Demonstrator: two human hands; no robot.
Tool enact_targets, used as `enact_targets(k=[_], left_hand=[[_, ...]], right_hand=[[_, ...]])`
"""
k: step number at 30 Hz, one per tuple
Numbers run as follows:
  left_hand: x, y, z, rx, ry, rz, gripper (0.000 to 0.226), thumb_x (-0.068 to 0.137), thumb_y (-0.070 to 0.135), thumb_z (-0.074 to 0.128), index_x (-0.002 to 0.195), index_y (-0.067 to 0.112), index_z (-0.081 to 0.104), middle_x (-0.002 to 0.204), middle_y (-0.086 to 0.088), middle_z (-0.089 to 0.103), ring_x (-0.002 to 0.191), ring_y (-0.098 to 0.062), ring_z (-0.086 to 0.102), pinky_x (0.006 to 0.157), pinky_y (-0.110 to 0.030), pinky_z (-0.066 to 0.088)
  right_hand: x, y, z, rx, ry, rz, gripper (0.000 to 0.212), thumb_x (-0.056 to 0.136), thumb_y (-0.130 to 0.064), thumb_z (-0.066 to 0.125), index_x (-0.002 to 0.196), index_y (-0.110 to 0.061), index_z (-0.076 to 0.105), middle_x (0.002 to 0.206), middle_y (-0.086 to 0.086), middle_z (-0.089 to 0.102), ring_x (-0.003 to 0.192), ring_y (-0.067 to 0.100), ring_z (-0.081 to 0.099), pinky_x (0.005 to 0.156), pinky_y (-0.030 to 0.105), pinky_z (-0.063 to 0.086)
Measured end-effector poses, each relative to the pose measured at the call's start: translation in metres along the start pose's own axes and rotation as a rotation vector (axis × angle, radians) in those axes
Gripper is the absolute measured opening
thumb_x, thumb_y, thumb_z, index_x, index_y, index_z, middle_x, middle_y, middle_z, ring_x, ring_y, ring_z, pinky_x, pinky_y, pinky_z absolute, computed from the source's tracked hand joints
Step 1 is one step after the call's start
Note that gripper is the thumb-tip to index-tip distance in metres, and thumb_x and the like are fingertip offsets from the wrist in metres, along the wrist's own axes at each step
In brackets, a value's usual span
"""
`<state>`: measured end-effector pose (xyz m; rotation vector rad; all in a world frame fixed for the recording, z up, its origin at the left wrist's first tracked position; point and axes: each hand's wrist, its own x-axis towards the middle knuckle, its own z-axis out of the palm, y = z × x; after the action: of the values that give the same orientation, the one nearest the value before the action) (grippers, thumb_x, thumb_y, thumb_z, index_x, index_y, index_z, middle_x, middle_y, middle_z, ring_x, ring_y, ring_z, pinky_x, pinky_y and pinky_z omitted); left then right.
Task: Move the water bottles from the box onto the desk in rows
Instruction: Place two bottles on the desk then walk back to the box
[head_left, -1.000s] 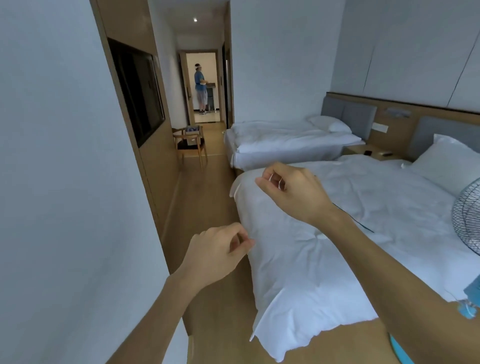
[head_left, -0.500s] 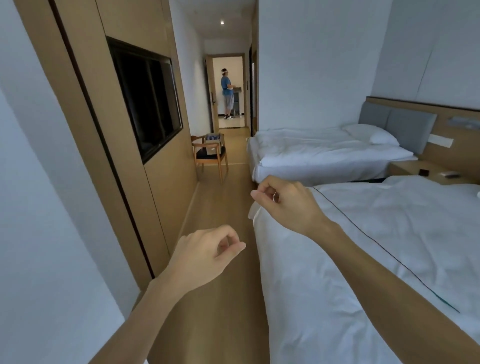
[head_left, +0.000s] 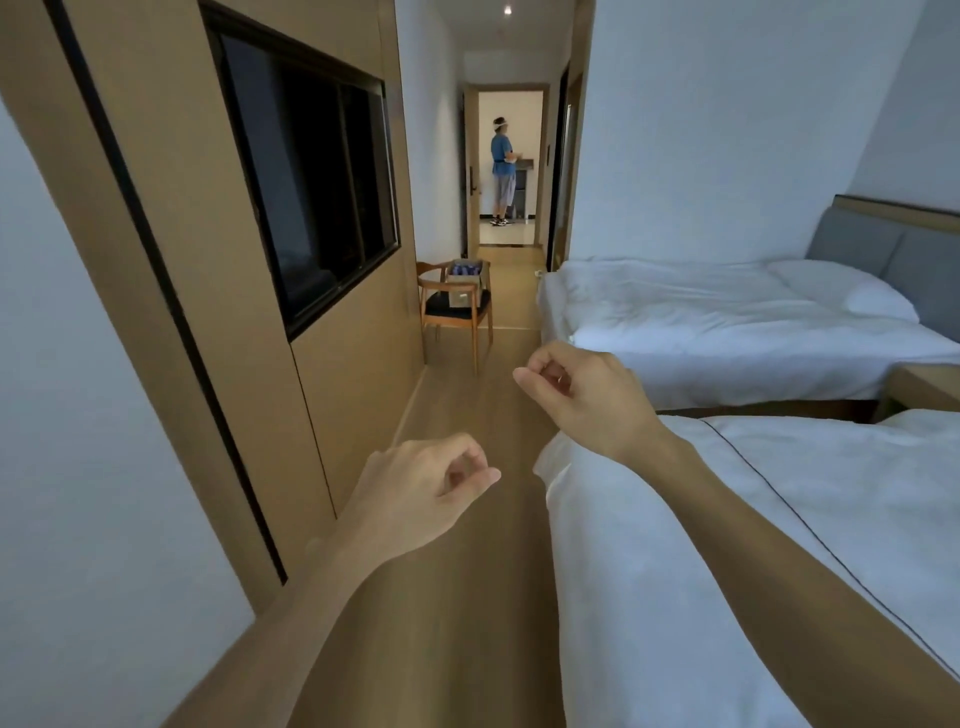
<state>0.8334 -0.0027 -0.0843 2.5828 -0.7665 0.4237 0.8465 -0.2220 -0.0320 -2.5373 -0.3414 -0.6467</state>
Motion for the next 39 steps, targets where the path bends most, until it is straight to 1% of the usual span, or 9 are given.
enact_targets(k=[2,9,15,20,24,27,31,36,39], left_hand=[[0.043,-0.030,0.009,-0.033,-0.010,0.005,0.036,0.088,0.070,0.038,0.094,0.040,0.057,0.075,0.022,0.062,0.067,0.005,0.058,0.065,-0.031,0.054],[0.189,-0.119,0.031,-0.098,-0.054,0.010,0.038,0.087,0.072,0.038,0.092,0.039,0.057,0.074,0.022,0.062,0.065,0.004,0.057,0.066,-0.034,0.055],[0.296,-0.167,0.062,-0.087,-0.081,0.037,0.032,0.089,0.065,0.044,0.093,0.037,0.059,0.074,0.022,0.062,0.067,0.005,0.058,0.070,-0.032,0.052],[0.396,-0.204,0.096,-0.055,-0.082,0.044,0.028,0.090,0.063,0.044,0.093,0.039,0.058,0.076,0.022,0.062,0.070,0.008,0.057,0.073,-0.029,0.049],[0.485,-0.229,0.119,-0.036,-0.071,0.027,0.027,0.090,0.062,0.044,0.094,0.039,0.059,0.078,0.022,0.062,0.071,0.010,0.057,0.069,-0.022,0.044],[0.548,-0.246,0.132,-0.004,-0.063,0.020,0.026,0.090,0.063,0.042,0.092,0.041,0.056,0.078,0.022,0.062,0.071,0.008,0.056,0.065,-0.019,0.041],[0.619,-0.273,0.145,0.014,-0.062,-0.009,0.029,0.091,0.064,0.041,0.095,0.040,0.056,0.081,0.021,0.062,0.073,0.006,0.058,0.064,-0.019,0.046],[0.699,-0.317,0.170,0.036,-0.053,-0.030,0.028,0.091,0.063,0.041,0.096,0.040,0.055,0.081,0.021,0.060,0.072,0.006,0.057,0.064,-0.017,0.047],[0.745,-0.348,0.189,0.021,-0.047,-0.038,0.028,0.090,0.063,0.043,0.096,0.039,0.057,0.080,0.021,0.059,0.072,0.005,0.057,0.065,-0.021,0.050]], right_hand=[[0.044,0.019,0.018,-0.012,-0.002,0.004,0.025,0.096,-0.049,0.051,0.094,-0.026,0.060,0.079,-0.010,0.063,0.072,0.003,0.055,0.061,0.014,0.037],[0.188,0.079,0.065,-0.035,-0.004,0.036,0.023,0.096,-0.050,0.050,0.093,-0.028,0.058,0.077,-0.011,0.061,0.070,0.002,0.055,0.059,0.013,0.035],[0.282,0.148,0.105,-0.004,0.015,0.066,0.023,0.096,-0.050,0.049,0.093,-0.029,0.059,0.076,-0.015,0.058,0.073,0.003,0.056,0.062,0.021,0.041],[0.368,0.223,0.141,-0.002,0.032,0.065,0.026,0.096,-0.052,0.049,0.092,-0.028,0.059,0.076,-0.012,0.062,0.073,0.007,0.058,0.064,0.027,0.048],[0.447,0.283,0.159,0.007,0.029,0.046,0.023,0.096,-0.050,0.049,0.090,-0.029,0.058,0.069,-0.010,0.062,0.068,0.007,0.059,0.061,0.030,0.050],[0.510,0.321,0.166,-0.011,0.021,0.025,0.019,0.096,-0.049,0.050,0.091,-0.032,0.057,0.072,-0.011,0.062,0.069,0.007,0.059,0.062,0.030,0.050],[0.583,0.361,0.180,-0.009,0.005,0.010,0.020,0.096,-0.047,0.051,0.094,-0.029,0.059,0.075,-0.010,0.063,0.070,0.008,0.060,0.063,0.030,0.051],[0.660,0.408,0.213,0.000,-0.019,-0.012,0.023,0.097,-0.047,0.050,0.096,-0.026,0.060,0.076,-0.010,0.063,0.070,0.007,0.060,0.062,0.028,0.051],[0.705,0.438,0.241,-0.013,-0.045,-0.012,0.024,0.097,-0.047,0.050,0.099,-0.025,0.060,0.078,-0.011,0.061,0.072,0.007,0.059,0.060,0.023,0.046]])
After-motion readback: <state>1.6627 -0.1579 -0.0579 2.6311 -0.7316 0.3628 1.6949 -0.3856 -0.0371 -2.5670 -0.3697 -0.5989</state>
